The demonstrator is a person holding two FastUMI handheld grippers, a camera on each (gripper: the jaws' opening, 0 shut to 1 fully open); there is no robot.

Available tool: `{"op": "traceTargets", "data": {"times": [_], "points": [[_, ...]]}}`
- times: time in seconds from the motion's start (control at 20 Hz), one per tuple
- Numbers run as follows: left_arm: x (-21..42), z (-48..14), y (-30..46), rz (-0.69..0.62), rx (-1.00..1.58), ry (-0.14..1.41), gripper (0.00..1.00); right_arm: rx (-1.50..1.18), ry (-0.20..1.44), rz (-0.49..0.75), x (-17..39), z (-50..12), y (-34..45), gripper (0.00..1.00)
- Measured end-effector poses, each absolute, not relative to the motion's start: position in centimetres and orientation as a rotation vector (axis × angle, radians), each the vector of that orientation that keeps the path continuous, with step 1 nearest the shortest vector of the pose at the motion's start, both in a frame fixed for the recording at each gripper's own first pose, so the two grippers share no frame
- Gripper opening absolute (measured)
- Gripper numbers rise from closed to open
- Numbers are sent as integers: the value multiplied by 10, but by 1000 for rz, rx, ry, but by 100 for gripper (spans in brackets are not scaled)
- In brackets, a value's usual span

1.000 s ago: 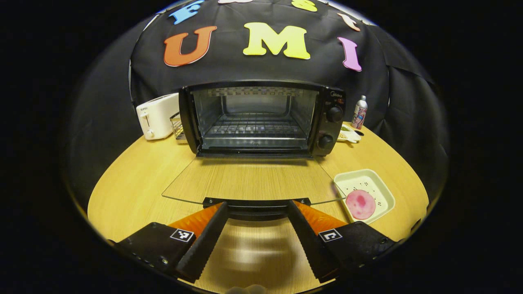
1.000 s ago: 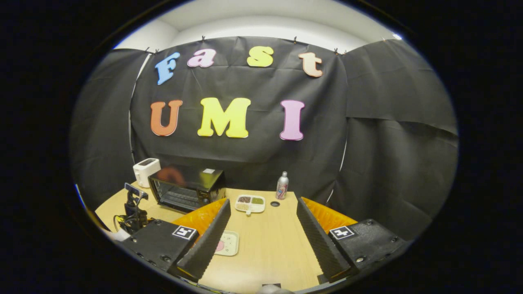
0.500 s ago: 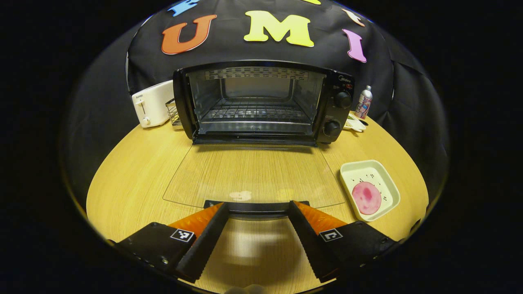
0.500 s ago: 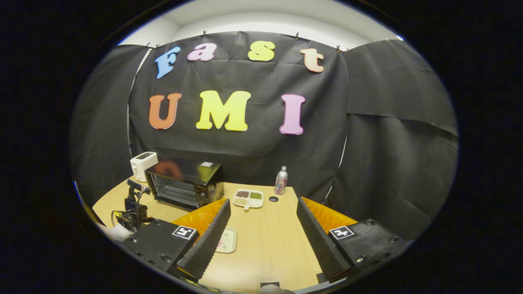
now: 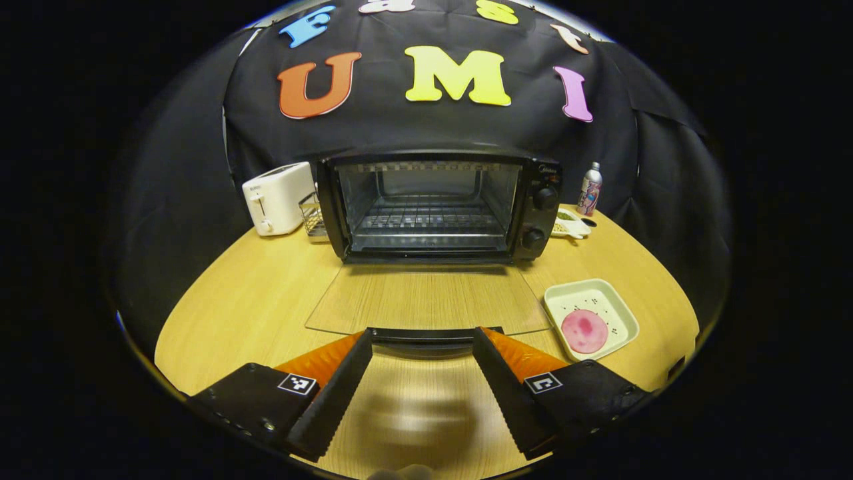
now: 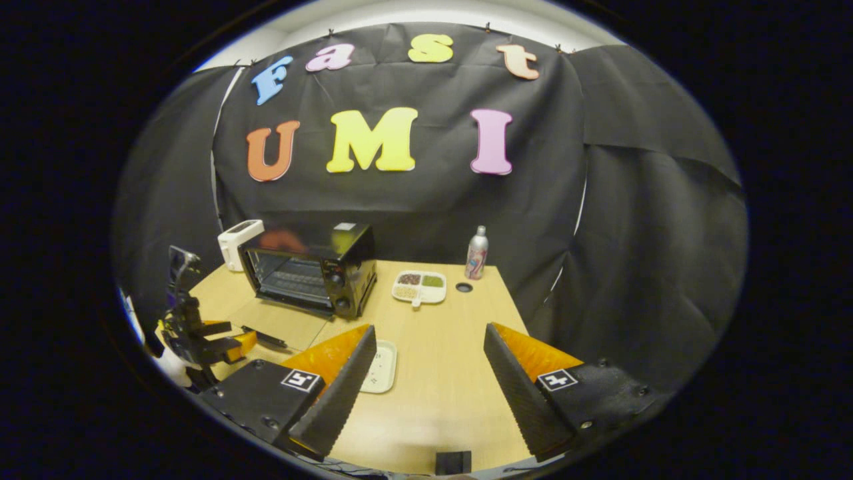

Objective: Open the electric oven with the left hand, put the food in, and close the electric oven.

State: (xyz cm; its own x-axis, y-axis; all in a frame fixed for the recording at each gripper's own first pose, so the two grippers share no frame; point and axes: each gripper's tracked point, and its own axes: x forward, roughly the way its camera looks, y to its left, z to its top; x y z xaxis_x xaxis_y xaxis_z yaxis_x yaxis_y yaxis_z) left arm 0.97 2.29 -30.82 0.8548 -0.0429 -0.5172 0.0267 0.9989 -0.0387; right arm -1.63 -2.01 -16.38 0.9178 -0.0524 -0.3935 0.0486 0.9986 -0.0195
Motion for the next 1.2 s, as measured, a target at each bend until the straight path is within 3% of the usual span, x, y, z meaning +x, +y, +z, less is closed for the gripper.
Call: {"op": "traceTargets", "data": {"times": [0.25,0.3,0.35,0.5,0.6,0.85,0.95,1.2], "points": [[-25,-241,21,-26,-49,439,97,25,592,10,13,-248,-12,96],[-32,-225,22,-11,-48,413,97,36,639,29,18,-267,-10,89],[-36,-209,25,10,-50,388,97,57,684,48,24,-285,-7,91],[-50,-161,29,60,-61,317,97,119,798,103,42,-330,4,84],[-58,-136,34,99,-42,285,97,143,854,131,53,-347,10,74],[-72,-84,35,200,-16,226,97,174,971,206,89,-378,22,63],[-76,-76,31,229,-21,221,100,169,1038,216,98,-388,24,58],[-84,-73,25,272,-36,220,97,152,1128,221,112,-394,30,50]]}}
